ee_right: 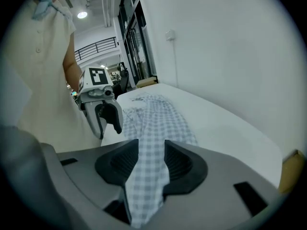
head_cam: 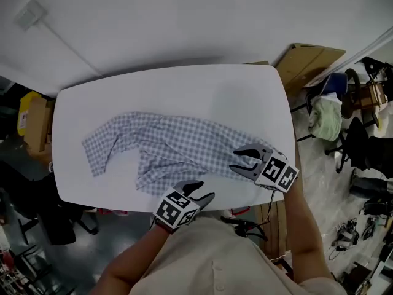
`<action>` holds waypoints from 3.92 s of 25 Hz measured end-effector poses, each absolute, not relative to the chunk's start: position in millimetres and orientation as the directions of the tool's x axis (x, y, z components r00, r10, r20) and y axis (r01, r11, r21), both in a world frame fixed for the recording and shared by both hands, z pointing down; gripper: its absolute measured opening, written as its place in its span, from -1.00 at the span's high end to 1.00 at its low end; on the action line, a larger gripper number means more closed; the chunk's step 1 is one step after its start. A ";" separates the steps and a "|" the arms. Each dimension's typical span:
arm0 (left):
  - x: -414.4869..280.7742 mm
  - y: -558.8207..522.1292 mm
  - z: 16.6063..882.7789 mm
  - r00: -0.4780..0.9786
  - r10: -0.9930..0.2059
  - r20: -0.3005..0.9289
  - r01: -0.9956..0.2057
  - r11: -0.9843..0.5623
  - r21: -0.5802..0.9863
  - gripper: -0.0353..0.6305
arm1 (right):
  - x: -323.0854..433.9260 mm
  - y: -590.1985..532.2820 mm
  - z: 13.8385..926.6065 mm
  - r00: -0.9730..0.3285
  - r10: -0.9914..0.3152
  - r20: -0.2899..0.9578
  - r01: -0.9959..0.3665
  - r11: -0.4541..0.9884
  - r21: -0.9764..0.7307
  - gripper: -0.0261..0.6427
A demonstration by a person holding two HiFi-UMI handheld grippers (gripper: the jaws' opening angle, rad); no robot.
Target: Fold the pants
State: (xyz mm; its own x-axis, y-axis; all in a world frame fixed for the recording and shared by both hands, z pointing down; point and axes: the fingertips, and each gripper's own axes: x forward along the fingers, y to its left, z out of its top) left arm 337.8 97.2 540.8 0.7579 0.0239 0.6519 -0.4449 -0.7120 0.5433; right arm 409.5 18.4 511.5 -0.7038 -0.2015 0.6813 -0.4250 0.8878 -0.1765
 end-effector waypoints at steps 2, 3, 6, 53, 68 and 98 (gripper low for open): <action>286.0 81.0 549.9 0.713 -0.070 0.698 -0.556 -0.662 0.502 0.24 | 389.2 15.3 515.7 -0.706 -0.200 0.680 -0.424 0.888 -0.179 0.46; 260.5 73.8 554.8 0.685 -0.112 0.719 -0.607 -0.634 0.479 0.24 | 378.2 13.3 518.2 -0.705 -0.198 0.681 -0.424 0.887 -0.181 0.47; 187.1 57.8 569.1 0.601 -0.207 0.772 -0.730 -0.536 0.425 0.24 | 338.4 7.4 524.2 -0.704 -0.179 0.687 -0.415 0.889 -0.193 0.47; 150.5 45.6 609.4 0.614 -0.148 0.775 -0.718 -0.514 0.470 0.29 | 142.0 -60.8 477.7 -0.709 -0.117 0.696 -0.343 0.919 -0.195 0.84; 114.7 18.3 571.2 0.645 -0.127 0.753 -0.690 -0.520 0.503 0.82 | 183.7 -88.6 453.7 -0.714 -0.281 0.641 -0.493 0.852 -0.176 0.84; -36.0 22.8 550.5 0.217 -0.347 0.912 -0.660 -0.741 -0.124 0.82 | 131.1 27.1 517.8 -0.700 -0.039 0.713 -0.285 0.931 -0.229 0.84</action>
State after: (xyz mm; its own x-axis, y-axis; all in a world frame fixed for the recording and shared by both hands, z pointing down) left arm -36.0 22.8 550.5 0.2170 -0.3469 0.9124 -0.6604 -0.7405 -0.1245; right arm 131.1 27.1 517.8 -0.6999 -0.0386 0.7132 -0.2849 0.9307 -0.2293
